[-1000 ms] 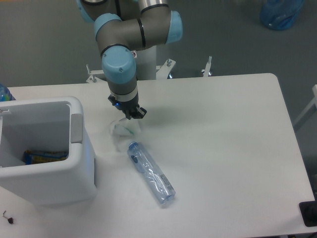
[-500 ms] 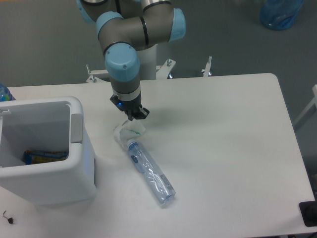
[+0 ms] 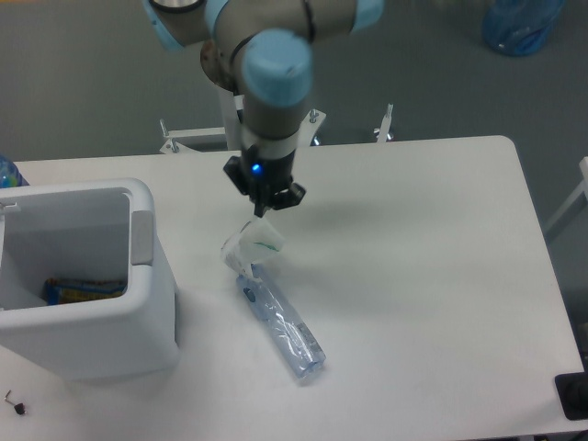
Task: Place the trash in the trash can
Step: 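Lift the plastic bag and carry it over the white bin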
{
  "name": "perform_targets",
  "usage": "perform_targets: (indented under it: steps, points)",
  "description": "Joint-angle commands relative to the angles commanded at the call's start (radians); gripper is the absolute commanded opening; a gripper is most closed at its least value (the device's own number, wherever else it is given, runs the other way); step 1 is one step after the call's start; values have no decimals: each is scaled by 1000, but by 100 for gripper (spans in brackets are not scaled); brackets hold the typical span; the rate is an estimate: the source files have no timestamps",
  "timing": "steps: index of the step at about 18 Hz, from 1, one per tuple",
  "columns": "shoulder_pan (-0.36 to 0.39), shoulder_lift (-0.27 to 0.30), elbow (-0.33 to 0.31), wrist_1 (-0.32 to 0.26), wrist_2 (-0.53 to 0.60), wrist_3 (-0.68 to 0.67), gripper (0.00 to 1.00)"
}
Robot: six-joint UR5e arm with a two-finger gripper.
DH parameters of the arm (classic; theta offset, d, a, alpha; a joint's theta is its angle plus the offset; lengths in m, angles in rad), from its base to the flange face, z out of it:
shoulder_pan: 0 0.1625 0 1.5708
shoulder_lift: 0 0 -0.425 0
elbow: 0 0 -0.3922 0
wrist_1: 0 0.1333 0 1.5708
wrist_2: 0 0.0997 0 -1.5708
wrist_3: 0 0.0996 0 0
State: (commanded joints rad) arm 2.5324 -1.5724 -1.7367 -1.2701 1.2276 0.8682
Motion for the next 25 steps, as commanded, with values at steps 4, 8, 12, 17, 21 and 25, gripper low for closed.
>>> perform_targets:
  steps: [4, 8, 12, 17, 21, 25]
  points:
    - [61, -2, 83, 11, -146, -84, 0]
    - [86, 0, 167, 15, -215, -190, 0]
    - [78, 11, 236, 81, -246, -331, 0]
    - [19, 71, 236, 103, -281, -409, 0]
    - [-64, 100, 201, 104, -281, -416, 0]
    - [-139, 97, 184, 106, -281, -413, 0]
